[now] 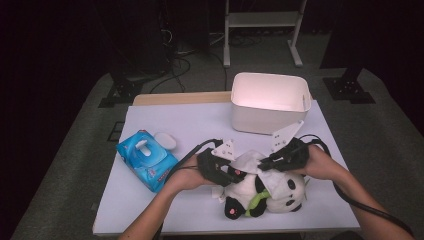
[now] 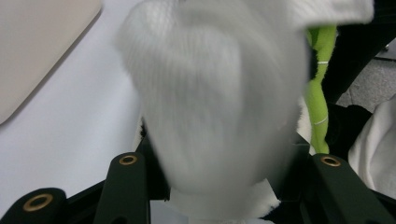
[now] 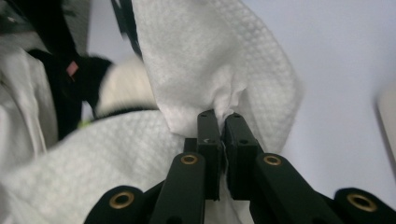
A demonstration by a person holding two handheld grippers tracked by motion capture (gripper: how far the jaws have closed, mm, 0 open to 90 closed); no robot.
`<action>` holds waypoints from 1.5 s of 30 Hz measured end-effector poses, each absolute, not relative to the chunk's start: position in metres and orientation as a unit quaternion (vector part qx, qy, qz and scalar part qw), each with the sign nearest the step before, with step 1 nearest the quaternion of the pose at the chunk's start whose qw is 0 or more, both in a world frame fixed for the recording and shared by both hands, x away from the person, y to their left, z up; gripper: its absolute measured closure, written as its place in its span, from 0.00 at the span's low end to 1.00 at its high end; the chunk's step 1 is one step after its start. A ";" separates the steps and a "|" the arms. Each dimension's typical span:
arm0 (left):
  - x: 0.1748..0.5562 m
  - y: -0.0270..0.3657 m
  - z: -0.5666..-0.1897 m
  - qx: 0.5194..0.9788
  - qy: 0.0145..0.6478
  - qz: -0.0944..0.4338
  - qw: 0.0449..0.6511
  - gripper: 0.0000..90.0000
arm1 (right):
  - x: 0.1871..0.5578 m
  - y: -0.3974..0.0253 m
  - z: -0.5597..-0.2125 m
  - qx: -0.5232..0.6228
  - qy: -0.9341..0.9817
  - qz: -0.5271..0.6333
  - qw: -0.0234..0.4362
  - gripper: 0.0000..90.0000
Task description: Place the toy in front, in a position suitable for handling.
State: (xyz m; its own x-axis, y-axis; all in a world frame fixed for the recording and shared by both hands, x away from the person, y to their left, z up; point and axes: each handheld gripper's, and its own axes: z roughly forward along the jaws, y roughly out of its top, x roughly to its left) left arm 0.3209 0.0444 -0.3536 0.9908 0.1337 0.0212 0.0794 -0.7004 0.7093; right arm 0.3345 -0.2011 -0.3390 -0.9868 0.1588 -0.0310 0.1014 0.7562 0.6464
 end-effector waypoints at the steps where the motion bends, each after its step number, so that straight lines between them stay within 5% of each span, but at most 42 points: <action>1: 0.321 0.045 -0.354 0.918 0.059 0.029 0.390 0.56 | 0.335 -0.213 -0.344 0.087 0.939 0.329 0.047 0.94; 18: 0.319 0.040 -0.350 0.924 0.049 0.031 0.377 0.56 | 0.336 -0.203 -0.342 0.079 0.924 0.371 0.037 0.94; 30: 0.322 0.037 -0.350 0.925 0.059 0.036 0.375 0.56 | 0.322 -0.167 -0.311 0.018 0.908 0.417 0.034 0.94; 45: 0.317 0.048 -0.352 0.921 0.055 0.032 0.385 0.56 | 0.330 -0.212 -0.334 0.076 0.939 0.332 0.044 0.94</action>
